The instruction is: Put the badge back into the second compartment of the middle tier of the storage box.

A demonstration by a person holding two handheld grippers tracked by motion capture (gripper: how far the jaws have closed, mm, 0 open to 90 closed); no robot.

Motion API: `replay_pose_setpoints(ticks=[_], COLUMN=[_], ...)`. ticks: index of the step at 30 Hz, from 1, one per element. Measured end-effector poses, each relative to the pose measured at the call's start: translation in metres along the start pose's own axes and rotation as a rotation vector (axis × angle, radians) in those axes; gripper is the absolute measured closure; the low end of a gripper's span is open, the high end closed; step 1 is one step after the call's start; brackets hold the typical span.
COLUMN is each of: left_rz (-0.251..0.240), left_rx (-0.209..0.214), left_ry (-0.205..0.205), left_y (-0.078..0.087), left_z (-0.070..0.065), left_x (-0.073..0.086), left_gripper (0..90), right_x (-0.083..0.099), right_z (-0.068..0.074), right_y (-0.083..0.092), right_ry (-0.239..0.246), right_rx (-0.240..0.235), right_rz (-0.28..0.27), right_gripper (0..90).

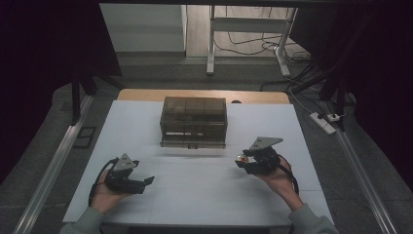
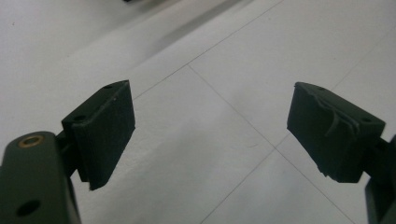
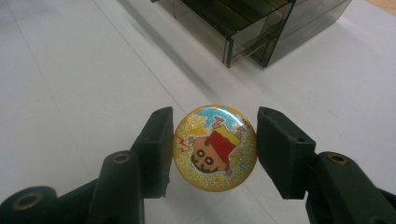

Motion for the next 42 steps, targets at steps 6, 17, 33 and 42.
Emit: replay_pose_setpoints(ticks=[6, 17, 33, 42], left_rz=[-0.002, -0.001, -0.001, -0.001], left_rx=[0.0, 0.0, -0.001, -0.002], left_ry=[0.001, 0.001, 0.001, 0.002], left_y=[0.0, 0.0, 0.0, 0.0], left_z=[0.0, 0.0, 0.0, 0.0], left_x=[0.0, 0.0, -0.001, -0.001], left_gripper=[15.5, 15.5, 15.5, 15.5], right_x=[-0.003, -0.009, -0.018, -0.024], right_z=[0.001, 0.005, 0.01, 0.012], right_y=[0.004, 0.013, 0.02, 0.02], right_ry=[0.015, 0.044, 0.051, 0.063], right_rx=[0.003, 0.011, 0.0, -0.002], right_rz=[-0.039, -0.109, -0.179, -0.189], right_gripper=[47.1, 47.1, 47.1, 47.1])
Point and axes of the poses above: each handheld gripper's, and its own axes: y roughly backward along the jaws, x roughly out of its underside, z roughly to its left, the point moved 4 cm from there along -y, roughly forward along the jaws, and after that the axes turned 15 degrees about -x, right-handed, at the moved point
